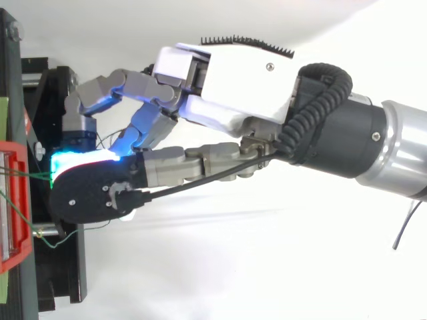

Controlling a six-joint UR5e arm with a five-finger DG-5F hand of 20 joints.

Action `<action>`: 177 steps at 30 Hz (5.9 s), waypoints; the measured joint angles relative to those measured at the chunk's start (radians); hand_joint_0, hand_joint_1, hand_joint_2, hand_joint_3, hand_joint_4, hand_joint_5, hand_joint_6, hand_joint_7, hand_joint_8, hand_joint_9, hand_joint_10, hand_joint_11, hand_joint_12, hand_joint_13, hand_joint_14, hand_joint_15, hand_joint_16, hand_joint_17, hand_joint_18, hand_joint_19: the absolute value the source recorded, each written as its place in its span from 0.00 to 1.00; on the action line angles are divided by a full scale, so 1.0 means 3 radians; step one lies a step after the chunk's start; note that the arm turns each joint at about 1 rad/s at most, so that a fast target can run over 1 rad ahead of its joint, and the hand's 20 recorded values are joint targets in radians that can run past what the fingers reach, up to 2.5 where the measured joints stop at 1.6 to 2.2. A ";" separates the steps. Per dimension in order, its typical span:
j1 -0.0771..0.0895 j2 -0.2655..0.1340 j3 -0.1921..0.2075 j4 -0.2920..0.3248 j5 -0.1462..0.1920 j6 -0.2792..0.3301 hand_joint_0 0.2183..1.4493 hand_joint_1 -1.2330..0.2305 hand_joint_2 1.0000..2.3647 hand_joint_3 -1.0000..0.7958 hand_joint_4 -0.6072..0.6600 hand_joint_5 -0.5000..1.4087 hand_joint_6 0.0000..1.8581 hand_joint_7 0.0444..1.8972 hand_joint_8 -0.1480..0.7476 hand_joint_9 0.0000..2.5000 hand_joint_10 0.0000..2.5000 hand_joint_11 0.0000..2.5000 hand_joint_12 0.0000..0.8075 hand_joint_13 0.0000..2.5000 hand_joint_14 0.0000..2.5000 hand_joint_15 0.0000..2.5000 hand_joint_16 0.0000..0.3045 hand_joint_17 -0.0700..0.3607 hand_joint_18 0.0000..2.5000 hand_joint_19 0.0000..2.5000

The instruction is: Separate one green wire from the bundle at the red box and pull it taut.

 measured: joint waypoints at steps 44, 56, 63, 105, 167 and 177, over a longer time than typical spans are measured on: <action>-0.0003 0.0015 0.0028 -0.0097 0.0001 -0.0036 0.39 0.23 0.00 0.28 0.65 0.16 0.47 0.62 0.55 0.38 0.01 0.45 0.50 0.36 0.01 0.26 0.15 0.40 0.29 0.16; -0.0002 0.0036 0.0029 -0.0195 -0.0005 -0.0020 0.28 0.40 0.00 0.28 0.65 0.19 0.40 0.64 0.57 0.40 0.01 0.44 0.52 0.36 0.01 0.27 0.17 0.44 0.29 0.20; -0.0004 0.0037 0.0031 -0.0196 -0.0005 -0.0021 0.30 0.39 0.01 0.44 0.63 0.18 0.43 0.68 0.57 0.42 0.01 0.45 0.52 0.37 0.01 0.27 0.17 0.43 0.29 0.21; -0.0039 0.0073 0.0146 -0.0357 -0.0010 -0.0124 0.32 0.29 0.02 0.49 0.61 0.16 0.45 0.65 0.54 0.36 0.01 0.43 0.52 0.25 0.01 0.19 0.19 0.46 0.21 0.17; -0.0017 0.0134 0.0180 -0.0732 0.0000 0.0314 0.31 0.35 0.01 0.50 0.65 0.16 0.46 0.65 0.57 0.39 0.01 0.44 0.54 0.29 0.01 0.20 0.20 0.47 0.25 0.19; -0.0021 0.0139 0.0186 -0.0769 -0.0033 0.0375 0.39 0.25 0.01 0.35 0.62 0.15 0.47 0.59 0.54 0.37 0.01 0.43 0.51 0.28 0.01 0.19 0.19 0.46 0.26 0.16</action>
